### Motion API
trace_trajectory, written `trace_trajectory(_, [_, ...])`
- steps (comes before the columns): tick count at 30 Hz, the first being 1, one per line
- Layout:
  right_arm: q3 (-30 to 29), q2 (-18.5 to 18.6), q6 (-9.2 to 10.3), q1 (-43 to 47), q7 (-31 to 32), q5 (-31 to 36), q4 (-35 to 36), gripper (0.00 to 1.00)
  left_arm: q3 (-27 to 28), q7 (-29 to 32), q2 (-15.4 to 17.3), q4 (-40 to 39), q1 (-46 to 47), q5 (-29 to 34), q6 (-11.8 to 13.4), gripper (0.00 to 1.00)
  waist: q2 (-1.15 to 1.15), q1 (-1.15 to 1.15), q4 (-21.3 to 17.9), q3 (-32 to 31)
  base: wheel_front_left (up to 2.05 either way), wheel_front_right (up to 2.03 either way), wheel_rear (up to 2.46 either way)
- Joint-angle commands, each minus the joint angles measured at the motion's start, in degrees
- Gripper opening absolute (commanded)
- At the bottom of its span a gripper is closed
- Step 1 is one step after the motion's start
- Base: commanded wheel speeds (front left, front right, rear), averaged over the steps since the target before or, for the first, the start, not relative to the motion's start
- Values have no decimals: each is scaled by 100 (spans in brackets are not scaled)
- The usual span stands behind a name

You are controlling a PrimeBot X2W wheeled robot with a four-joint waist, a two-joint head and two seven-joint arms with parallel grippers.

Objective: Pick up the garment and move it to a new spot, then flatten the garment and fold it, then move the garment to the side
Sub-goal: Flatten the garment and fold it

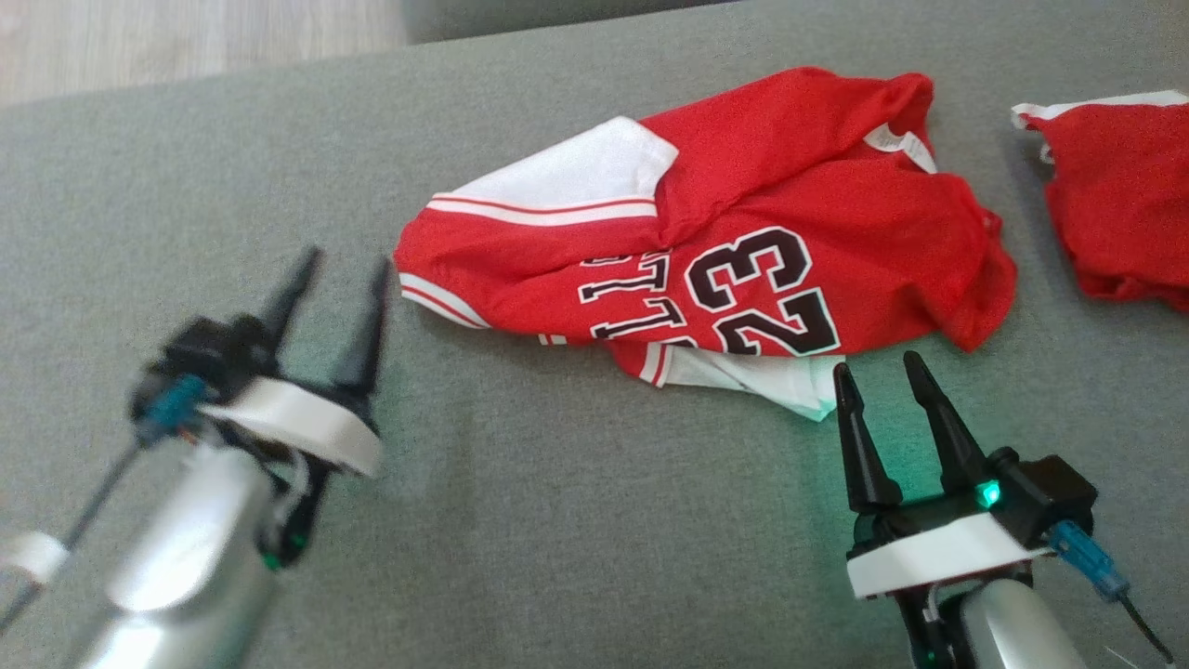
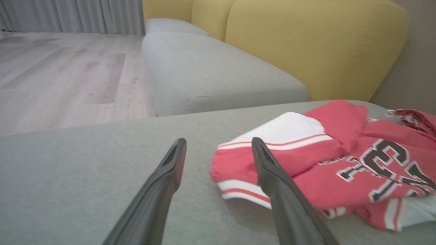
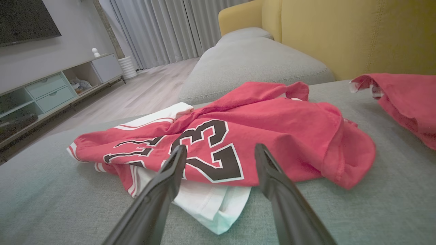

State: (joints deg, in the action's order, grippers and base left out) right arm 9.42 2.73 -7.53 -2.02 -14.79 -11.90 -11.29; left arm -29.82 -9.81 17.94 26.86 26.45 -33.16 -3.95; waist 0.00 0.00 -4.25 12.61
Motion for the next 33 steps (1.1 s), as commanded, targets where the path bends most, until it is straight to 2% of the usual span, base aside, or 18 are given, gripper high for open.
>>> trace_trajectory(1, [127, 15, 4, -160, -21, 34, 161, 100, 293, -22, 273, -220, 369, 5, 32, 100, 0, 0, 37, 60, 0, 0, 0])
trace_trajectory(2, [127, 15, 4, -175, -21, 42, 164, 100, 327, 40, 384, -334, 471, 0, 0, 100, 0, 0, 45, 97, 0, 0, 0])
trace_trajectory(3, [146, 15, 4, -220, -21, 48, 164, 100, 332, 234, 649, -574, 760, 45, -92, 100, 0, 0, 34, 189, 0, 0, 0])
trace_trajectory(5, [197, 15, 4, -280, -21, 49, 159, 100, 245, 515, 893, -805, 1123, 90, -203, 100, 0, 0, -6, 297, 0, 0, 0])
trace_trajectory(10, [338, 16, 4, -494, -21, 43, 161, 100, -276, 1386, 1219, -1081, 2195, -83, -343, 100, 0, 0, -207, 675, 0, 0, 0])
trace_trajectory(18, [496, 16, 4, -865, -21, 18, 198, 100, -1793, 2642, 1631, -690, 3463, -1181, -352, 100, 0, 0, -767, 1301, 0, 0, 0])
trace_trajectory(24, [512, 15, 4, -910, -21, -100, 246, 100, -2606, 3340, 1996, -178, 3576, -1865, -353, 100, 0, 0, -1085, 1526, 0, 0, 0])
trace_trajectory(27, [489, 15, 4, -884, -21, -147, 262, 100, -2887, 3691, 2150, -247, 3523, -2373, -353, 100, 0, 0, -1129, 1563, 0, 0, 0])
trace_trajectory(28, [484, 15, 4, -880, -21, -154, 267, 100, -2966, 3711, 2219, -331, 3554, -2456, -353, 54, 0, 0, -1130, 1571, 0, 0, 0])
trace_trajectory(29, [479, 15, 4, -881, -21, -164, 268, 100, -3051, 3653, 2291, -431, 3606, -2466, -353, 42, 0, 0, -1127, 1574, 0, 0, 0])
trace_trajectory(30, [474, 15, 4, -885, -21, -174, 267, 100, -3133, 3539, 2367, -515, 3674, -2425, -353, 0, 0, 0, -1117, 1567, 0, 0, 0])
trace_trajectory(33, [483, 15, 4, -907, -21, -195, 266, 100, -3377, 2986, 2523, -686, 3938, -2161, -353, 0, 0, 0, -1050, 1506, 0, 0, 0])
